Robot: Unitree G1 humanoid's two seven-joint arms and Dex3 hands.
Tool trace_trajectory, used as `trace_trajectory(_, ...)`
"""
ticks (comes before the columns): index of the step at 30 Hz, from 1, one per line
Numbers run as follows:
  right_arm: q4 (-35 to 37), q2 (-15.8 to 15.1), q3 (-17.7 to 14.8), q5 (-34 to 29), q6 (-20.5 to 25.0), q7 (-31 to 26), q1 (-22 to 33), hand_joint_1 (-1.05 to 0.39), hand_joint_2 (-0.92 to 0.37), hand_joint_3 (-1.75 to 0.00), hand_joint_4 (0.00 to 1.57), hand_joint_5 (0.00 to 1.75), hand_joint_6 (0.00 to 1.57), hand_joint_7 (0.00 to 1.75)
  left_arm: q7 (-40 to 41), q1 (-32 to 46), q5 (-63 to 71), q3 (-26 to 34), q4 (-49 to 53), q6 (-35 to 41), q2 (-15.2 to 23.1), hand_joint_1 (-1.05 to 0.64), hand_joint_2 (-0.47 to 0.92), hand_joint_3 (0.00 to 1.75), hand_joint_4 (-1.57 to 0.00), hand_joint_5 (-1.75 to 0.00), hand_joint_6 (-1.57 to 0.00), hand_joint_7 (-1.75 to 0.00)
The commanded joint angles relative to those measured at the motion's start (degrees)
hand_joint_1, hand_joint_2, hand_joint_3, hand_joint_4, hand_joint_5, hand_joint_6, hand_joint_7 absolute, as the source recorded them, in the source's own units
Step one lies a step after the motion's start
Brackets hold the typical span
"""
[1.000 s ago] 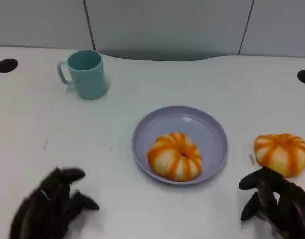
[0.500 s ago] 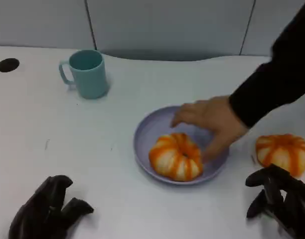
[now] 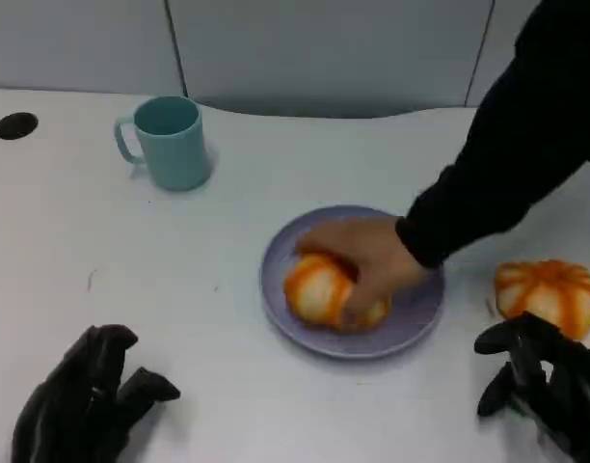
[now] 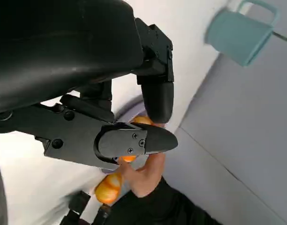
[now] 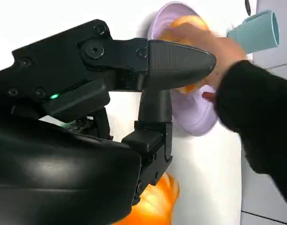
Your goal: Grasp the bread from the table and place it into the plate.
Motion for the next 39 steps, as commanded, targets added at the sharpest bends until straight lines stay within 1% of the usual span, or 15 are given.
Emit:
trace_trajectory(1,0.2,-0.6,-0.6,0.1,0.7,-0.5,0.2,-0.30,-0.92,-0.56,0.55,1.75,0.45,1.55,-1.5,1.4,-0.9,0.3,-1.2,0.2,0.5,-0.55,0.92,0.35,-0.49,-1.75,-0.29,-1.63)
trace_trajectory(4,0.2,-0.8,-0.6,0.3,0.8,-0.3,0.3,-0.29,-0.92,-0.56,0.55,1.75,0.45,1.55,-1.3,2.0,-0.4,-0.2,-2.9,-0.4,0.2,-0.56,0.92,0.34,-0.49,-1.75,-0.31,-1.63)
trace_trajectory(8,0.2,-0.8,-0.6,0.2,0.6,-0.2,0.4,-0.29,-0.92,-0.56,0.55,1.74,0.44,1.55,-1.2,2.4,-0.7,-0.1,-2.9,0.0,0.3,-0.56,0.92,0.33,-0.49,-1.75,-0.29,-1.68)
trace_trajectory(12,0.5,-0.8,-0.7,0.5,0.4,0.2,0.3,-0.29,-0.92,-0.56,0.55,1.75,0.44,1.56,-1.7,2.4,-1.0,0.0,-2.7,0.3,0.6,-0.55,0.92,0.36,-0.49,-1.75,-0.28,-1.69)
trace_trajectory(17,0.1,-0.8,-0.5,0.2,-0.2,0.2,0.7,-0.30,-0.92,-0.56,0.56,1.75,0.44,1.56,-1.0,2.3,-0.8,0.0,-3.0,0.8,0.7,-0.54,0.92,0.35,-0.47,-1.75,-0.28,-1.66)
trace_trajectory(23,0.0,-0.7,-0.3,0.2,-0.8,0.6,0.9,-0.30,-0.92,-0.56,0.57,1.75,0.45,1.56,-1.0,2.2,-0.6,0.1,-2.8,0.7,0.8,-0.54,0.92,0.35,-0.47,-1.75,-0.27,-1.67)
trace_trajectory(27,0.4,-0.6,0.1,-0.6,-0.9,0.0,1.0,-0.29,-0.92,-0.57,0.56,1.74,0.44,1.56,-1.8,2.2,0.3,0.0,-1.4,-0.8,1.0,-0.55,0.92,0.35,-0.47,-1.75,-0.27,-1.68)
trace_trajectory(30,-0.5,-0.4,0.2,-0.7,-0.2,-0.3,1.7,-0.29,-0.92,-0.56,0.56,1.74,0.44,1.55,-2.7,2.6,-0.4,0.4,-1.1,-0.4,1.0,-0.54,0.92,0.36,-0.47,-1.75,-0.27,-1.67)
trace_trajectory(34,-1.5,-0.8,0.5,-1.0,-0.5,0.0,2.6,-0.29,-0.92,-0.55,0.55,1.74,0.44,1.54,-2.7,2.5,-0.1,0.6,-1.0,-0.8,0.9,-0.56,0.92,0.34,-0.47,-1.75,-0.27,-1.69)
trace_trajectory(39,-1.4,-1.2,-0.1,-0.3,-0.7,0.9,2.3,-0.30,-0.92,-0.55,0.54,1.75,0.44,1.54,-1.6,2.1,0.4,0.7,-0.9,-1.4,0.2,-0.56,0.92,0.32,-0.47,-1.75,-0.27,-1.70)
